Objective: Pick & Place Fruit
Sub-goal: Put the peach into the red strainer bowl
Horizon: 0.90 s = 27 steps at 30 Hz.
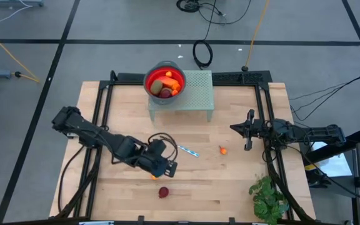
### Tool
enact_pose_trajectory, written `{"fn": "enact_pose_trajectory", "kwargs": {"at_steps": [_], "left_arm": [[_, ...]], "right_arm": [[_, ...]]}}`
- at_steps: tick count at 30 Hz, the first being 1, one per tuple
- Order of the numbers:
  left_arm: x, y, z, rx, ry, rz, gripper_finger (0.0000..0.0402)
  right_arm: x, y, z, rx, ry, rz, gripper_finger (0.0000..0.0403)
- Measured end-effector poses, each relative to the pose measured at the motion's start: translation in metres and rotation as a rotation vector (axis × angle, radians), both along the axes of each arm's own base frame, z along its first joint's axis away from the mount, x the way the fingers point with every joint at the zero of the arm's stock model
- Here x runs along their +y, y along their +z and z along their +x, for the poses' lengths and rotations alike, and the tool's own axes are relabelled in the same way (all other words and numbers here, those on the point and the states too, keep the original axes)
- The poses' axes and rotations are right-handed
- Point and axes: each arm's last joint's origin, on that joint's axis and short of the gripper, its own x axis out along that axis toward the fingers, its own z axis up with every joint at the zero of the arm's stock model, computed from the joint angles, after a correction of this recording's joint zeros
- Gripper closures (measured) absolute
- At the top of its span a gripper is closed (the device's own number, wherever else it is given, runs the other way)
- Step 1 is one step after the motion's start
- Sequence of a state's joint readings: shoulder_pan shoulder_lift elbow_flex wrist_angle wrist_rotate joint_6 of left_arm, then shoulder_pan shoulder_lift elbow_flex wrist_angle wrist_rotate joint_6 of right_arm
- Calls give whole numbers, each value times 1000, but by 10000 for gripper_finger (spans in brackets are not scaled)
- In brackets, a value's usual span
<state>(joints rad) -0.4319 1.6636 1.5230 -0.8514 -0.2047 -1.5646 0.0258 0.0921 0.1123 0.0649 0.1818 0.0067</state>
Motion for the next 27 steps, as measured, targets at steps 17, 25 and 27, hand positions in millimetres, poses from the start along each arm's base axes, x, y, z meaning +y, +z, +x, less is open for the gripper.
{"fn": "enact_pose_trajectory", "kwargs": {"at_steps": [17, 25, 27], "left_arm": [[-23, -57, -11, 420, 337, -71, 386], [-26, -75, -7, 482, 440, -67, 384], [-26, -76, -7, 489, 456, -65, 381]], "right_arm": [[0, -1, 0, 12, 0, -19, 403], [0, -1, 0, 12, 0, -19, 403], [0, -1, 0, 12, 0, -19, 403]]}}
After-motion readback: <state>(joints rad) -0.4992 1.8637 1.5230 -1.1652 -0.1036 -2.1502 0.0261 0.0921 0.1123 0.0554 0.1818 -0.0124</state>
